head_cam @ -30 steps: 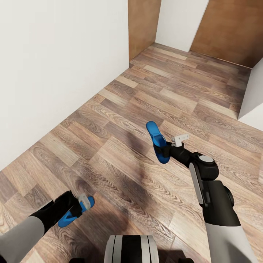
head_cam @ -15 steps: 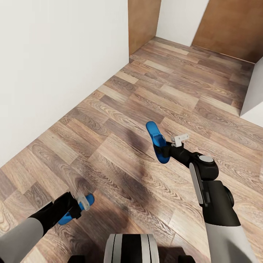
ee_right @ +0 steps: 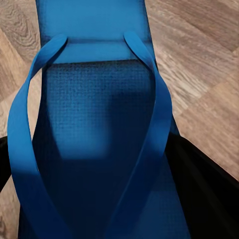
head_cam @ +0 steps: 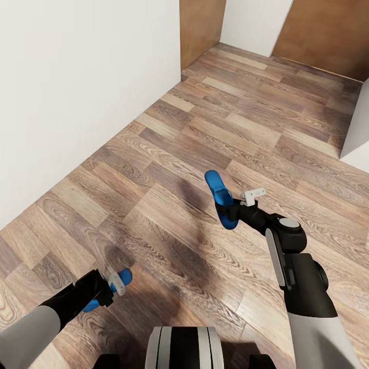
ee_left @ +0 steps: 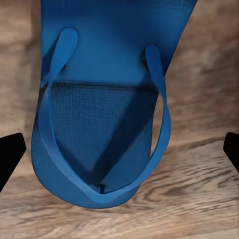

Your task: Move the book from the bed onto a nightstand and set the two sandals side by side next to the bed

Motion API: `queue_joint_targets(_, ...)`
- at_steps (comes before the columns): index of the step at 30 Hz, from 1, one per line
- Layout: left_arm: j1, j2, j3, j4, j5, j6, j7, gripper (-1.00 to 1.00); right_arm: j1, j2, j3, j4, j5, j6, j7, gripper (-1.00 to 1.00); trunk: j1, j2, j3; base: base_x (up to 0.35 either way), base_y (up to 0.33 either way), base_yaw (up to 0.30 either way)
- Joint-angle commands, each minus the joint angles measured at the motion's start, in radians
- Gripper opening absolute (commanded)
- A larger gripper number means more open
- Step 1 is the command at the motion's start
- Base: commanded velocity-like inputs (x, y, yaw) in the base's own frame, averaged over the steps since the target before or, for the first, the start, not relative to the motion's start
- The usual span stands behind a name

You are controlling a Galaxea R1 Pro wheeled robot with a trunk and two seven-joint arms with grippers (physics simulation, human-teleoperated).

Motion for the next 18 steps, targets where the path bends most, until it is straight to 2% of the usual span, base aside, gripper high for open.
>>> queue_joint_targets(1,-0.001,0.001,-0.003,-0.002,-0.010,0.002,-0.007,1.00,-0.001,0.000,-0.001,-0.001,0.010,0.004,0.006,-1.00,0.000,0.000,-0.001,0.000,0.000,0.000)
queue_joint_targets(8,-0.001,0.001,0.012,-0.003,-0.010,0.001,0.006,1.00,0.001,0.000,-0.001,-0.001,0.010,0.004,0.006,-1.00,0.000,0.000,-0.001,0.000,0.000,0.000)
queue_joint_targets(15,-0.001,0.000,0.015,-0.002,-0.007,0.001,0.050,1.00,0.001,0.001,-0.001,-0.001,0.010,0.003,0.006,-1.00,0.000,0.000,-0.001,0.000,0.000,0.000)
queue_joint_targets(18,0.000,-0.001,0.015,-0.002,-0.004,0.001,0.055,1.00,0.001,0.000,-0.001,-0.001,0.010,0.003,0.006,-1.00,0.001,-0.001,-0.012,0.000,0.000,0.000)
